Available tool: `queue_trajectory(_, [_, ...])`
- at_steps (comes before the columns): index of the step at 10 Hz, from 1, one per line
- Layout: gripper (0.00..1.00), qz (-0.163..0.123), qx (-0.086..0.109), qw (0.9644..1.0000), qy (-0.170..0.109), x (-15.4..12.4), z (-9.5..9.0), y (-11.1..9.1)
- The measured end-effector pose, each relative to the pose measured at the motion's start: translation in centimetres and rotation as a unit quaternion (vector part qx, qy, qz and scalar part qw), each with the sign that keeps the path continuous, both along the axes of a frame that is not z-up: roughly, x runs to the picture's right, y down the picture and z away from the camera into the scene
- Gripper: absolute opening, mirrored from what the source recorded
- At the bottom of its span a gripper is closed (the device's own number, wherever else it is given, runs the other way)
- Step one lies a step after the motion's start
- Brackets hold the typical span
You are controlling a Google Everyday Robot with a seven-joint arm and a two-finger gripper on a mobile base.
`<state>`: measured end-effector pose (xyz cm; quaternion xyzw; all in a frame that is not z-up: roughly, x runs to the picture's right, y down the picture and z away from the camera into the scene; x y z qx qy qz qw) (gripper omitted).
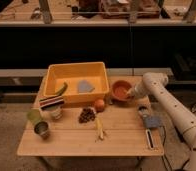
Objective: Stack bowls into tray
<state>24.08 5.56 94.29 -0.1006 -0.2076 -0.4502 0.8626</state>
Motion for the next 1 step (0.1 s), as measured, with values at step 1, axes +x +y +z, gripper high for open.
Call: queue_trajectory(1, [0.0,0.0,0.0,1.0,0.0,0.0,0.0,0.0])
